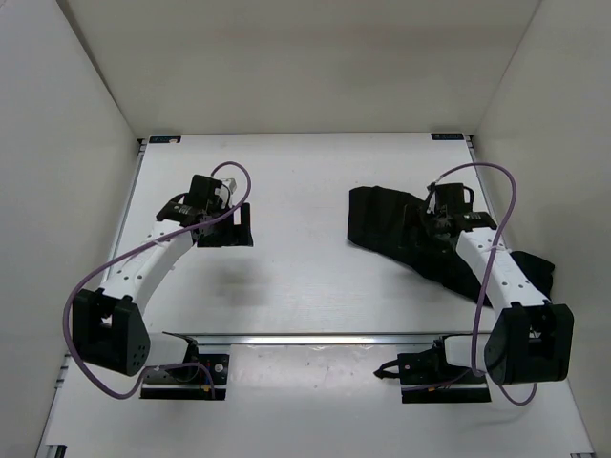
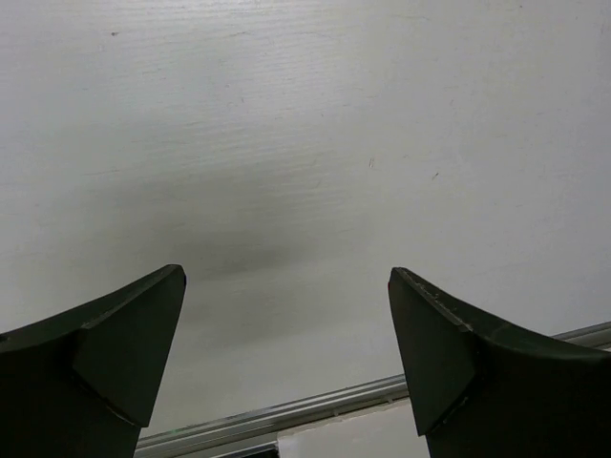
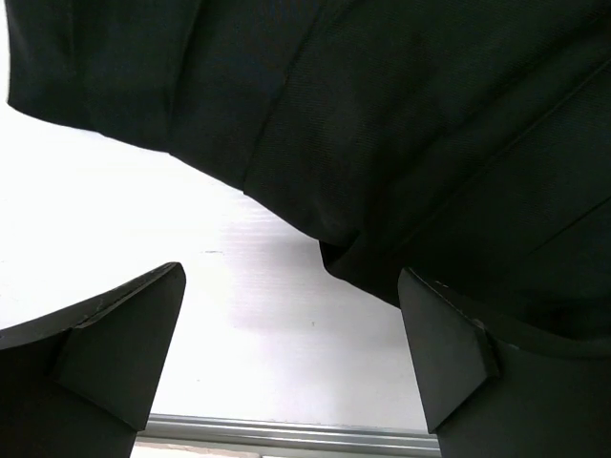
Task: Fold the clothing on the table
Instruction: Grab the skirt from the pile
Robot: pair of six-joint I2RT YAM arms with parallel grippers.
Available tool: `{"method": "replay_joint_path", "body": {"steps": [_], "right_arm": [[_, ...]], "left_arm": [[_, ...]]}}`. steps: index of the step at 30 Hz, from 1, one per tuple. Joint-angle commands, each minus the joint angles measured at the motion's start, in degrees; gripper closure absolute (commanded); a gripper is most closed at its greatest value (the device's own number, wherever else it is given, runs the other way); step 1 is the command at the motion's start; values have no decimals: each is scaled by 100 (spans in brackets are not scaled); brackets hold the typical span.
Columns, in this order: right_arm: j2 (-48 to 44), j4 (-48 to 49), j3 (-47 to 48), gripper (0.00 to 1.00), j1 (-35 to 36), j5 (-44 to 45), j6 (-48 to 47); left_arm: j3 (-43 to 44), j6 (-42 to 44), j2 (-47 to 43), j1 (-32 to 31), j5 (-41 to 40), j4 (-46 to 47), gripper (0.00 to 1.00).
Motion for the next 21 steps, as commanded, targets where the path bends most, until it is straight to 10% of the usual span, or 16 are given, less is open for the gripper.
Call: {"method": "replay_joint_path", "body": {"steps": [1, 11, 15, 19, 21], "right_arm": [[15, 296, -111, 8, 34, 76, 68], [1032, 1288, -225, 24, -97, 156, 191], [1797, 1298, 203, 51, -116, 138, 306], [2325, 1210, 687, 100, 104, 444, 314], [2501, 1184, 934, 100, 174, 472, 288]], "left_arm": [[59, 20, -323, -132, -272, 85, 1], [-204, -68, -657, -299, 228, 305, 2], [-389, -86, -736, -204, 483, 296, 1], [-389, 98, -780, -89, 449, 60, 2], [-302, 204, -780, -36, 466, 50, 1]]}}
